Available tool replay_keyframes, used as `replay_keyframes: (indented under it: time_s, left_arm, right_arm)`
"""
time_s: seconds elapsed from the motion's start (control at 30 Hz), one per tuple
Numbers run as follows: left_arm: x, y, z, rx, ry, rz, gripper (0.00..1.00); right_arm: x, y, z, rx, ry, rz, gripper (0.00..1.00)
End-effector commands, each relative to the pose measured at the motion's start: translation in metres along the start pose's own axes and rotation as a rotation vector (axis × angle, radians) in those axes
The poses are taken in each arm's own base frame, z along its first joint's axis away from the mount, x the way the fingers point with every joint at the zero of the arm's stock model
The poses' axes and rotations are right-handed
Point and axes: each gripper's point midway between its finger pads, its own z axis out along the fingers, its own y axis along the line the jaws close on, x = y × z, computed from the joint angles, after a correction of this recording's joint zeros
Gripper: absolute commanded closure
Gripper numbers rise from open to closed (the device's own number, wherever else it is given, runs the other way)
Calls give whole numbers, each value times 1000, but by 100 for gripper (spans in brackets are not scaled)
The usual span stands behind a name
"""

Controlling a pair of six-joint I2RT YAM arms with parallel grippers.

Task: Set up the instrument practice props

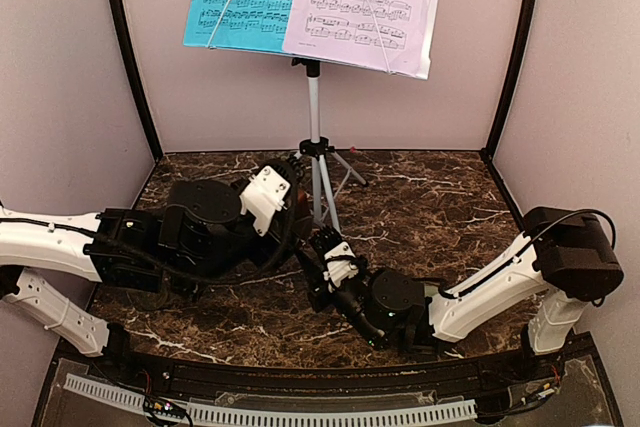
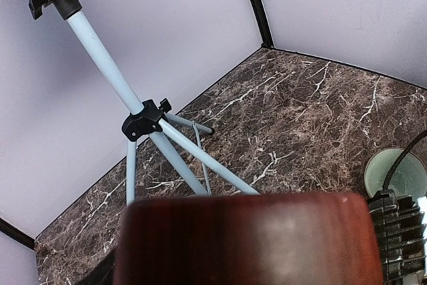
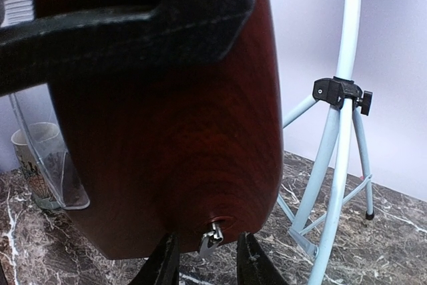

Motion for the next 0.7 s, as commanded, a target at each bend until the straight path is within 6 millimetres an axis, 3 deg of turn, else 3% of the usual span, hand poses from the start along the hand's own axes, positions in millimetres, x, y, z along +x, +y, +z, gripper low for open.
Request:
replay_keyframes:
  time_s: [0.0,0.23,0.67]
  left_arm:
    - [-30,13,-13,-12,-101,-73,74]
    - [-32,13,-15,-15,-113,-76,76]
    - [-30,16,-24,8,-226,-141,78]
  right_arm:
    - [-10,-3,-1,17,-35,23,73]
    - [-10,-12,-3,60,-34,60,100]
    - [-48,-29,-10,-10,-103,425,100]
